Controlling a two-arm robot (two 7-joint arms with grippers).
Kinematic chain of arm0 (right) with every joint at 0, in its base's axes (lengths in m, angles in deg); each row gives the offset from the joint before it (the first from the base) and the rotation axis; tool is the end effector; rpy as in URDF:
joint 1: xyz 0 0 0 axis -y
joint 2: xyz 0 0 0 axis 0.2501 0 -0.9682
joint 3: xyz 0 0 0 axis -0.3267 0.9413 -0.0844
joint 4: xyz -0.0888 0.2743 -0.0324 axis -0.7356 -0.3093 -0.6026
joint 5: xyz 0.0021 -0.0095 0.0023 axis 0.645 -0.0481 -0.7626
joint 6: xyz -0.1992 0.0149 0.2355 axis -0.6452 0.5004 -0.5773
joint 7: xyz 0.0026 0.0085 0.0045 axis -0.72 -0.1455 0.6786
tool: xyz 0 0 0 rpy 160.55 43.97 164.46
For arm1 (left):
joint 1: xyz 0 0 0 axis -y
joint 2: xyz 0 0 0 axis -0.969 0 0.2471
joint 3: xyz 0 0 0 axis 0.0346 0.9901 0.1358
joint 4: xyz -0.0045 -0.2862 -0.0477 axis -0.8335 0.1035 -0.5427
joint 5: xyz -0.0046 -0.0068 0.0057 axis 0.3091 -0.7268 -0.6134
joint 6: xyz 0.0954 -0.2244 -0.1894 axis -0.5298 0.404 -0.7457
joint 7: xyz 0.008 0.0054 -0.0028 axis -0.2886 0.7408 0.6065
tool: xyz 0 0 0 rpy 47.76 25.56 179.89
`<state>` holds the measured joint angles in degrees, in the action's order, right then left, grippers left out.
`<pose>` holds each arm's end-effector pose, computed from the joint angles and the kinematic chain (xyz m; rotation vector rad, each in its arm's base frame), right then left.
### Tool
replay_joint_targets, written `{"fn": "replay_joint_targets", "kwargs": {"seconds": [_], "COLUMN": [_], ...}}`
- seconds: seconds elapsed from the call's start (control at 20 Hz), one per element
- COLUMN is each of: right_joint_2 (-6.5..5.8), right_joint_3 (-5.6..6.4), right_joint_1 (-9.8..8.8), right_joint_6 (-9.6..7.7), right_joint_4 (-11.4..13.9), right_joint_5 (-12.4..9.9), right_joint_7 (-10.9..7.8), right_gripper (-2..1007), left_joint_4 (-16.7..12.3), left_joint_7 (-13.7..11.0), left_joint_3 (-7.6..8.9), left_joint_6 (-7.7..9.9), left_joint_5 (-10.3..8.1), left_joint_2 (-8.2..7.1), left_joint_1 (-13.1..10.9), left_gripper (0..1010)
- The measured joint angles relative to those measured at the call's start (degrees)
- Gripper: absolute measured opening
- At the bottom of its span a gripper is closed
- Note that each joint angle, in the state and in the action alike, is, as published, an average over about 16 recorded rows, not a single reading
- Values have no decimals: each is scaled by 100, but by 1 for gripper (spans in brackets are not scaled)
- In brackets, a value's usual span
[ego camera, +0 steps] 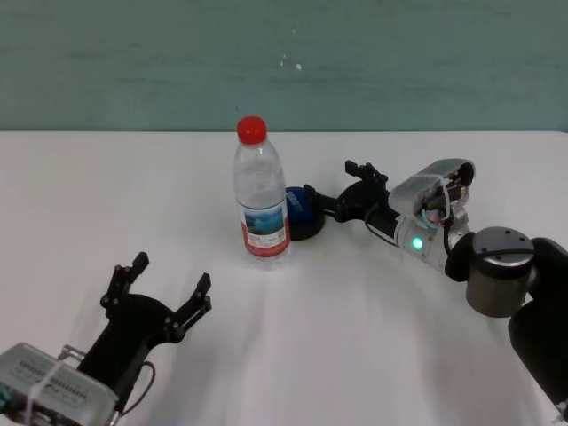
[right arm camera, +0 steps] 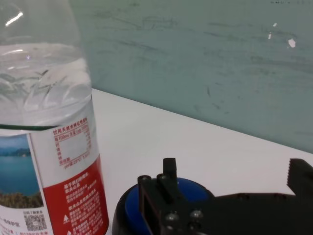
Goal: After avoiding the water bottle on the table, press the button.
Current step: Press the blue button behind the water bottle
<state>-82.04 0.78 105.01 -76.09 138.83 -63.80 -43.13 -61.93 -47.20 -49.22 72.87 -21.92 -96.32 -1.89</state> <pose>0.4572 0.0129 -0.2823 -0.1216 0.0017 -0.9177 0.2414 0.0228 -0.3268 0.1316 -0.3130 1.1578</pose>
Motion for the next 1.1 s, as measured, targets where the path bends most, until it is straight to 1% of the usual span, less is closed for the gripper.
{"fn": "replay_joint_targets", "kwargs": {"seconds": [0.55, 1.1], "right_joint_2": [163, 292], "right_joint_3": [3, 18], "right_joint_1": [158, 304], "right_joint_6": [82, 176], "right_joint_4": [-397, -866], "right_joint_5": [83, 149], "right_joint_7": [-30, -77], "right_gripper": [1004, 1004], "left_joint_4": [0, 0], "left_joint_7": [0, 0], "left_joint_3": [0, 0], "left_joint_6": [0, 0], "left_joint_5": [0, 0], "left_joint_2": [0, 0], "left_joint_1": [0, 0], "left_gripper": [1000, 1000]}}
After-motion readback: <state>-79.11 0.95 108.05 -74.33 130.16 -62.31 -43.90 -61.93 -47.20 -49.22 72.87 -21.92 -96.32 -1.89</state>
